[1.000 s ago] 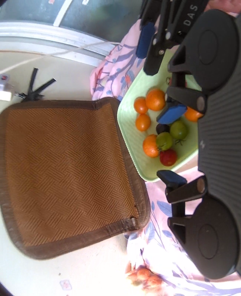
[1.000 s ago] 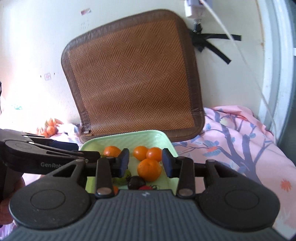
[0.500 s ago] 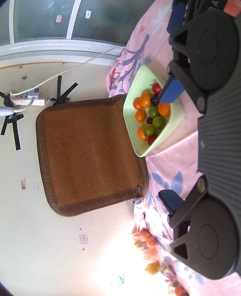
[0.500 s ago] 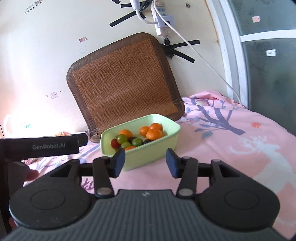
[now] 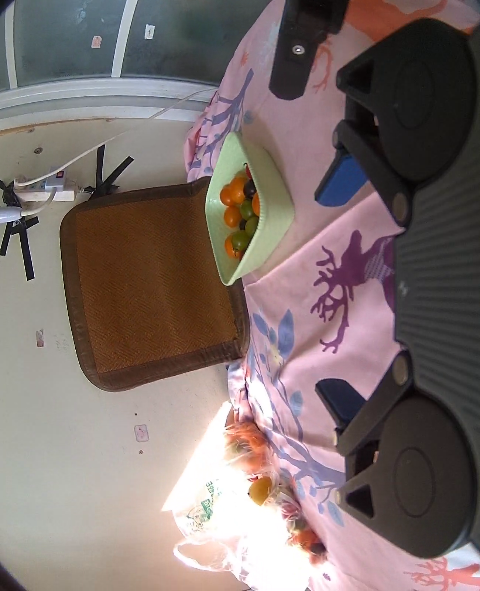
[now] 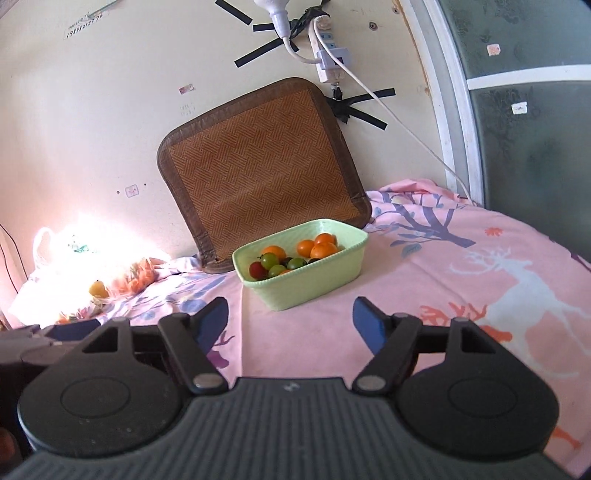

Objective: Organize fruits

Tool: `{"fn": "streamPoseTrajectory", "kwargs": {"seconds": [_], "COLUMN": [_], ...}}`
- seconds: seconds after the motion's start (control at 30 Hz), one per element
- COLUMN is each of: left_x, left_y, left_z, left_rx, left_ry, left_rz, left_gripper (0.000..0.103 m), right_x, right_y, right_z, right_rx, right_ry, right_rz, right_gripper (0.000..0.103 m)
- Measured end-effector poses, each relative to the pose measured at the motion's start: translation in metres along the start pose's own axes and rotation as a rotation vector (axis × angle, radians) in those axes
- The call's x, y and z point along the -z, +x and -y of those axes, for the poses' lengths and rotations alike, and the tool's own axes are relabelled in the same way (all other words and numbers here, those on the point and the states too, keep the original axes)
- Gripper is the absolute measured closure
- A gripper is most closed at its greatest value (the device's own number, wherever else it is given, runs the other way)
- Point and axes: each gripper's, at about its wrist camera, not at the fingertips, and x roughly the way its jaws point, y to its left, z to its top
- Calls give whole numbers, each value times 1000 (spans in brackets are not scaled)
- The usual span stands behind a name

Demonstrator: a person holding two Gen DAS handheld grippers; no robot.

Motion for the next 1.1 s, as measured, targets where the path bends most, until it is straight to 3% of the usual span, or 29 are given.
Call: {"fn": "streamPoseTrajectory", "kwargs": {"seconds": [0.27, 0.43, 1.1], "left_x": [16, 23, 32], "left_y": [-2, 2, 9], "left_z": [5, 4, 9], "left_rx": [-67, -66, -140], "left_ry": [56, 56, 103], "left_rz": [-45, -76, -70], "left_gripper": [0, 0, 0], "right_x": [6, 7, 13], "right_y": [1, 3, 9], "right_z": [-10, -7, -2], "right_rx": [-30, -29, -31], "right_ry": [13, 25, 70], "right_rz": [-37, -45, -86], "right_gripper": [24, 23, 21]}}
